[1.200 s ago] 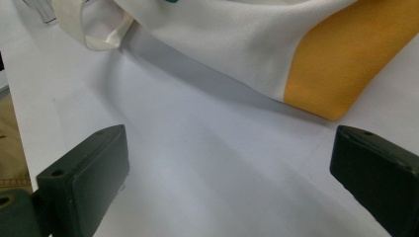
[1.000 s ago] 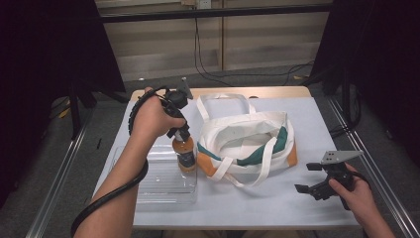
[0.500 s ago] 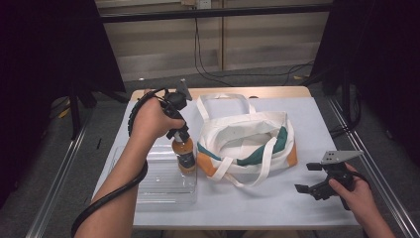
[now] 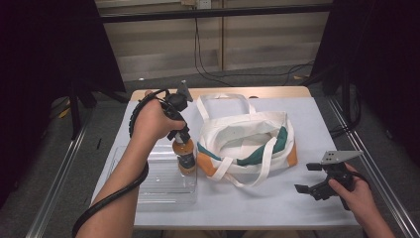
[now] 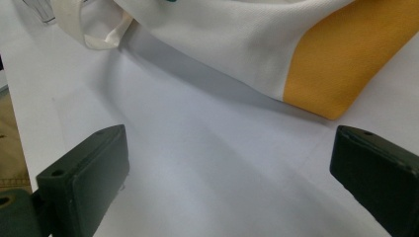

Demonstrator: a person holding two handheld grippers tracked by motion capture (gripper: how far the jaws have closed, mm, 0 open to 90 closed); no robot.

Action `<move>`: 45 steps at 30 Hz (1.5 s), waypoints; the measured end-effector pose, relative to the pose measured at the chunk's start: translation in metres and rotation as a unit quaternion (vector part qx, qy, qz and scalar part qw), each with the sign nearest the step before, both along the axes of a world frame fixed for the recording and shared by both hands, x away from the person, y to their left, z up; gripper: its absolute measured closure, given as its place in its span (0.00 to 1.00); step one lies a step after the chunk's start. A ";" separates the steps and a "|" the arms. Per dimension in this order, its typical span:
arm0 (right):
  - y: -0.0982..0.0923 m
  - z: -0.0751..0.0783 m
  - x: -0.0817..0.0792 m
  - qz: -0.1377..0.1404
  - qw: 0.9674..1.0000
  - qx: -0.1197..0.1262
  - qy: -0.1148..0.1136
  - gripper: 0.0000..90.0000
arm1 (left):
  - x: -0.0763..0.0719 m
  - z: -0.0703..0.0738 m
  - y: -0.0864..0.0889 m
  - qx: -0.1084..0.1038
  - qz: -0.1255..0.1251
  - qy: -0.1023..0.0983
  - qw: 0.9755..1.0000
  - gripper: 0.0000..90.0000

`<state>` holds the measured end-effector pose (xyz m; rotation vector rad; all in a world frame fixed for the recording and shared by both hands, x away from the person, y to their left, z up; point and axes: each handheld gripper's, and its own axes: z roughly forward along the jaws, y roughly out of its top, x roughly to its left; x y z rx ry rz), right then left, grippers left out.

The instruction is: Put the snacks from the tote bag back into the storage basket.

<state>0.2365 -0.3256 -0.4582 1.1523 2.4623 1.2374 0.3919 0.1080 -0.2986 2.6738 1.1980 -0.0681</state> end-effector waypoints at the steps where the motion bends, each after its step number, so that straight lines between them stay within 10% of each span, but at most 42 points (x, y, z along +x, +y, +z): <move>1: 0.000 0.000 0.000 0.001 1.000 0.000 -0.001 0.02 | 0.000 0.000 0.000 -0.001 0.000 0.000 1.000 0.66; 45: 0.002 0.000 0.000 0.004 1.000 -0.004 0.003 0.02 | -0.007 -0.002 0.019 -0.018 0.011 -0.009 1.000 0.40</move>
